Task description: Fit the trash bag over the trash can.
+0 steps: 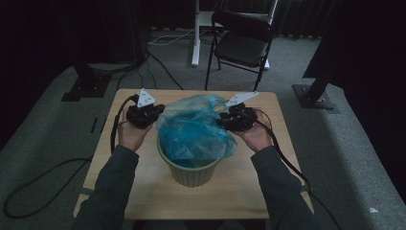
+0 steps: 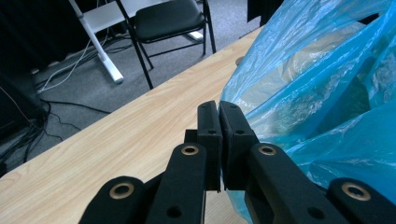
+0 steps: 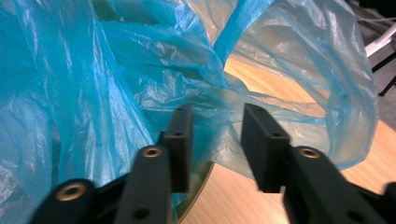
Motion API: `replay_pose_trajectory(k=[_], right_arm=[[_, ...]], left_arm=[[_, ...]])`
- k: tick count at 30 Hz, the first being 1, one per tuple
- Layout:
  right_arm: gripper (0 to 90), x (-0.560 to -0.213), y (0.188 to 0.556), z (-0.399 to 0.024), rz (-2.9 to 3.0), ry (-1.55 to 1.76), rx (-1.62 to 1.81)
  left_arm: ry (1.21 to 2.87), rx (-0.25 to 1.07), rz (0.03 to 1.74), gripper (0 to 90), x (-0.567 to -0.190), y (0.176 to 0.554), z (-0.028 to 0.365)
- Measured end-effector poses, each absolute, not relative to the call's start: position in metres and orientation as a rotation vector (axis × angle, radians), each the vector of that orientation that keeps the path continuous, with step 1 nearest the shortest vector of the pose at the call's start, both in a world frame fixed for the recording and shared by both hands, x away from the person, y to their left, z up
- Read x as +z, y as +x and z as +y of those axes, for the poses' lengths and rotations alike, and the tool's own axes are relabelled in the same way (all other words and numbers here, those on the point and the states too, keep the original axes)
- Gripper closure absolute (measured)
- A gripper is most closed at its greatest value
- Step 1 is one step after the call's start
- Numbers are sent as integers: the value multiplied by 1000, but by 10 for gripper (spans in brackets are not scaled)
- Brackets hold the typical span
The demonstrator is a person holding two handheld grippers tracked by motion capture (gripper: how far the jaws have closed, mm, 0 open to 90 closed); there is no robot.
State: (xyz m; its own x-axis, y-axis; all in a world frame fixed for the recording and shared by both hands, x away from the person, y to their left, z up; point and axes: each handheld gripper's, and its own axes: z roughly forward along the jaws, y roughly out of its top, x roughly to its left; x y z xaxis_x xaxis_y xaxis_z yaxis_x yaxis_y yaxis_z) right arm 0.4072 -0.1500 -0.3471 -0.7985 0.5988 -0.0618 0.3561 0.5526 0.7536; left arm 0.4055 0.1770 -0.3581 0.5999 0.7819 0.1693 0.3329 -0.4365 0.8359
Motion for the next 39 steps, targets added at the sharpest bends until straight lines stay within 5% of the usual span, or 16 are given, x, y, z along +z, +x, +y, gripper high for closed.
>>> replay_pose_trajectory(k=[4, 39], right_arm=[[898, -346, 406, -150, 2492, 779, 1101], [900, -370, 399, -183, 2491, 876, 1044]], left_arm=[[2018, 702, 891, 877, -361, 406, 179], [2024, 587, 950, 878, -403, 392, 202]])
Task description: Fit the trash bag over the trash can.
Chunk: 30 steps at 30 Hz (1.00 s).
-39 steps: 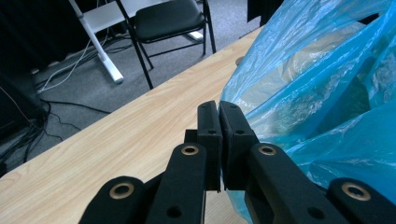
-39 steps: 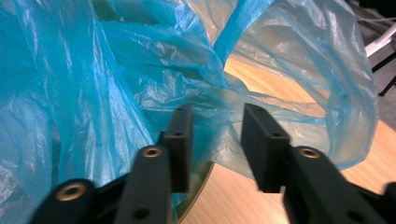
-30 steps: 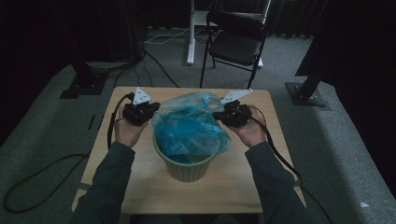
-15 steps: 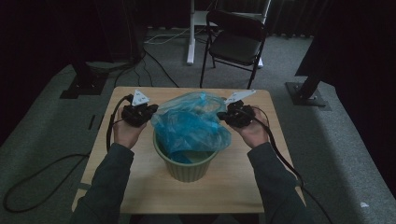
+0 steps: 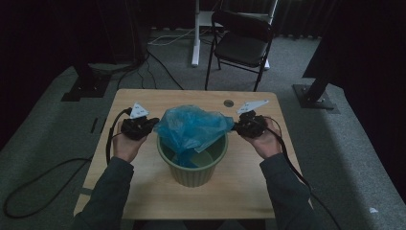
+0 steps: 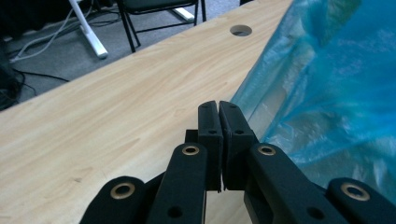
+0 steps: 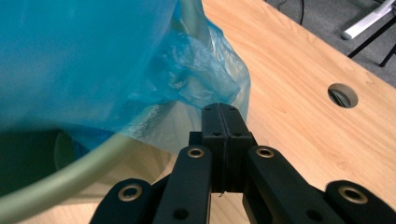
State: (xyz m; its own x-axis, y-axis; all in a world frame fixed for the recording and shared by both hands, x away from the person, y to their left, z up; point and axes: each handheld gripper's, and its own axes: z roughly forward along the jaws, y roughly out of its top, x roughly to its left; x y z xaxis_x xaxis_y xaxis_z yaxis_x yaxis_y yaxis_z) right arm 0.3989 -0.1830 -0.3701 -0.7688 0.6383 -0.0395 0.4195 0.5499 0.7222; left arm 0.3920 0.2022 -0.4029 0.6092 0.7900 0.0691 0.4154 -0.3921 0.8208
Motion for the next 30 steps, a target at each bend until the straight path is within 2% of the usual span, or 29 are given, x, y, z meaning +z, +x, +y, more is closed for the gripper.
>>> replay_pose_trajectory(k=[20, 24, 26, 30], right_arm=[[900, -395, 386, -187, 2566, 876, 1025], [900, -396, 386, -189, 2568, 881, 1021], [842, -390, 385, -192, 2543, 876, 1050], [787, -381, 383, -197, 2513, 870, 1085]], left_arm=[[2024, 518, 962, 869, -427, 376, 205], [1991, 497, 971, 807, -425, 376, 210], [1960, 492, 974, 766, -421, 374, 215], [1910, 484, 977, 747, -412, 371, 226]])
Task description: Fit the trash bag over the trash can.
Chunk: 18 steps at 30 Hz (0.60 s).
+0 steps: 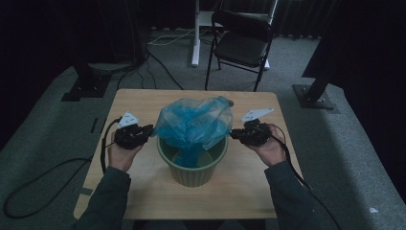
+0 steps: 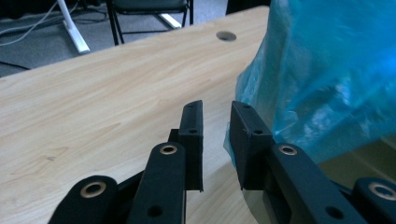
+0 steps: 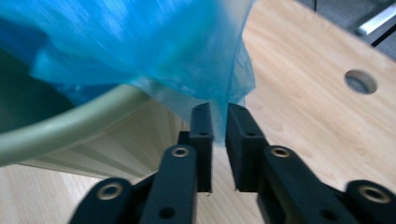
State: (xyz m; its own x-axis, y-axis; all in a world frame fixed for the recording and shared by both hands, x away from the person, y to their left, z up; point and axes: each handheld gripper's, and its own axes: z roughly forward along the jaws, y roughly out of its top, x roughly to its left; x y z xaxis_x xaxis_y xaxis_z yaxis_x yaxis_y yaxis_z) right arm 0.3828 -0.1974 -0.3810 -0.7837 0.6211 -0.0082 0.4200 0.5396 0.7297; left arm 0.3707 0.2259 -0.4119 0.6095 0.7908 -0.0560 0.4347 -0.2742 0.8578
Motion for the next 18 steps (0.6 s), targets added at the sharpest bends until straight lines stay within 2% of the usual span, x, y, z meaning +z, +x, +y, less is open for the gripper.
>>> replay_pose_trajectory(k=[6, 9, 18], right_arm=[[692, -367, 381, -204, 2482, 857, 1136], [682, -366, 382, -204, 2483, 852, 1140], [619, -357, 383, -198, 2502, 806, 1168]], left_arm=[[1873, 490, 957, 701, -402, 366, 235], [1871, 484, 941, 693, -398, 365, 236], [1828, 453, 889, 586, -389, 363, 238]])
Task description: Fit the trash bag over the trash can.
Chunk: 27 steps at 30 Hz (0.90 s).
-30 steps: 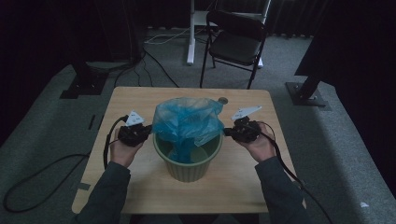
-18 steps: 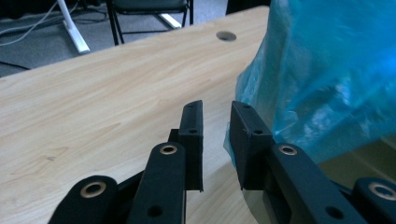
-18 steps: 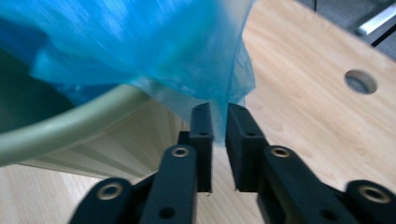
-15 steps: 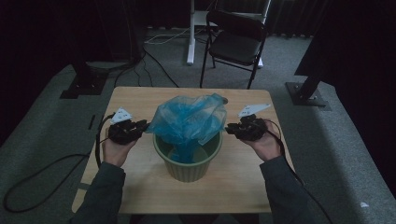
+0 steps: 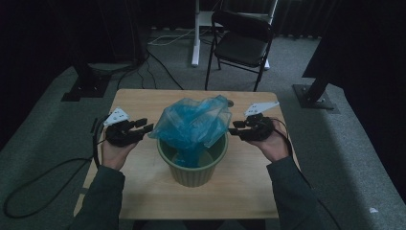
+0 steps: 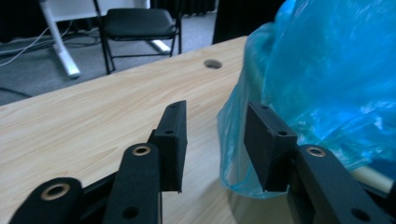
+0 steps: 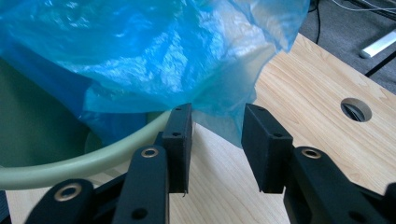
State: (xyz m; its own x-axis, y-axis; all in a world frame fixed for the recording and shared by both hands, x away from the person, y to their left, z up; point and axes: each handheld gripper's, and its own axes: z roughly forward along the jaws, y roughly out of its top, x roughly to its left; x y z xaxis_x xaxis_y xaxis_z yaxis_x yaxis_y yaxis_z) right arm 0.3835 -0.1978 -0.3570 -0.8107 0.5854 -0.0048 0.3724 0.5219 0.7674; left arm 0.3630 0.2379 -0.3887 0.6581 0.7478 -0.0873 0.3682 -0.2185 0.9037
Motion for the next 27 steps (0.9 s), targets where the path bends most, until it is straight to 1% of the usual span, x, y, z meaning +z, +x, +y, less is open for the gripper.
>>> replay_pose_trajectory(k=[6, 13, 17, 25, 27], right_arm=[[600, -353, 385, -198, 2507, 795, 1172], [549, -350, 389, -196, 2501, 802, 1207], [532, -350, 393, -197, 2496, 826, 1224], [461, -349, 407, -200, 2514, 875, 1323], [463, -351, 413, -198, 2546, 876, 1337]], left_arm=[[1777, 375, 817, 540, -381, 360, 244], [1805, 318, 732, 475, -375, 361, 238], [1836, 310, 718, 471, -373, 364, 231], [1860, 294, 731, 470, -374, 372, 224], [1868, 285, 735, 496, -374, 374, 223]])
